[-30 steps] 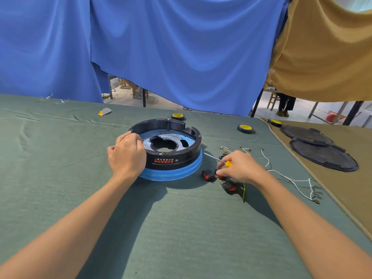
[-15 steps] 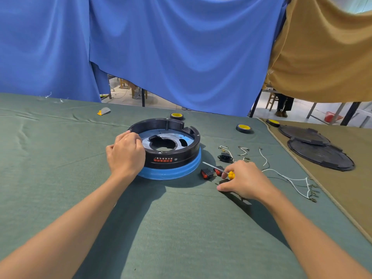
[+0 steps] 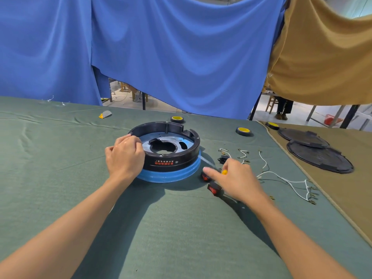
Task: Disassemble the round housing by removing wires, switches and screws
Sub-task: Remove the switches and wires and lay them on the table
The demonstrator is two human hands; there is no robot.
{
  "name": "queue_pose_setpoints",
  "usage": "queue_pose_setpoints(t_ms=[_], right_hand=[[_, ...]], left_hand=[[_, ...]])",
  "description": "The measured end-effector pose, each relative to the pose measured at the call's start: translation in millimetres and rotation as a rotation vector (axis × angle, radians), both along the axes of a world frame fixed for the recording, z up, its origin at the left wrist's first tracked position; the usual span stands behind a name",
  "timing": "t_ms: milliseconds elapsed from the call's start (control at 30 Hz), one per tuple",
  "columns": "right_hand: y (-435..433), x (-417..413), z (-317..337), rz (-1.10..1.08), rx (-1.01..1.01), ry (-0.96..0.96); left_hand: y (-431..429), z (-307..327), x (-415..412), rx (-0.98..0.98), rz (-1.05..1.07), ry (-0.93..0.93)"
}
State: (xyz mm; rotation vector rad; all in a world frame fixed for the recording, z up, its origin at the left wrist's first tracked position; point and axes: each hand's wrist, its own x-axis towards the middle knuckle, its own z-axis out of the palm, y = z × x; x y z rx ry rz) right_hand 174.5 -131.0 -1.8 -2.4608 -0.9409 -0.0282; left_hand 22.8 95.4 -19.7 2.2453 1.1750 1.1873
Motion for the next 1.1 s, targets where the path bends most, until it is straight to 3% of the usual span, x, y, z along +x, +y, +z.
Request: queue_pose_setpoints(t_ms=[133, 333, 500, 633, 700, 767, 867, 1000, 1100], right_hand=[[11.4, -5.8, 13.2, 0.02, 0.244, 0.148], [68.0, -38.3, 4.8, 0.046, 0.196, 0.13], [80.1, -28.5, 8.1, 0.045, 0.27, 0.245], [73.9, -34.2, 11.4, 0.066, 0.253, 0.123], [65.4, -43.7, 11.3, 0.146, 0.233, 0.044], [57.5, -53.9, 9.9, 0.312, 0.19, 0.021], [54.6, -68.3, 10.7, 0.541, 0.089, 0.024], [61.2, -83.2, 11.4, 0.589, 0.013, -0.068], [63.4, -91.7, 6.6, 0.592, -0.006, -0.045]], left_hand=[[-1.6, -2.7, -8.2, 0.004, -0.113, -0.126], [-1.2, 0.6, -24.9, -0.005, -0.217, -0.213], [15.0, 0.7, -46.7, 0.047, -0.291, -0.121], [34.3, 4.6, -49.2, 0.139, -0.271, 0.081], [45.6, 2.3, -51.8, 0.071, -0.247, 0.15], [49.9, -2.8, -53.5, -0.005, -0.244, 0.14], [45.9, -7.5, -52.2, 0.061, -0.226, 0.109], [38.7, -7.2, -50.1, 0.238, -0.225, 0.15], [37.3, -5.3, -52.7, 0.204, -0.285, 0.156]])
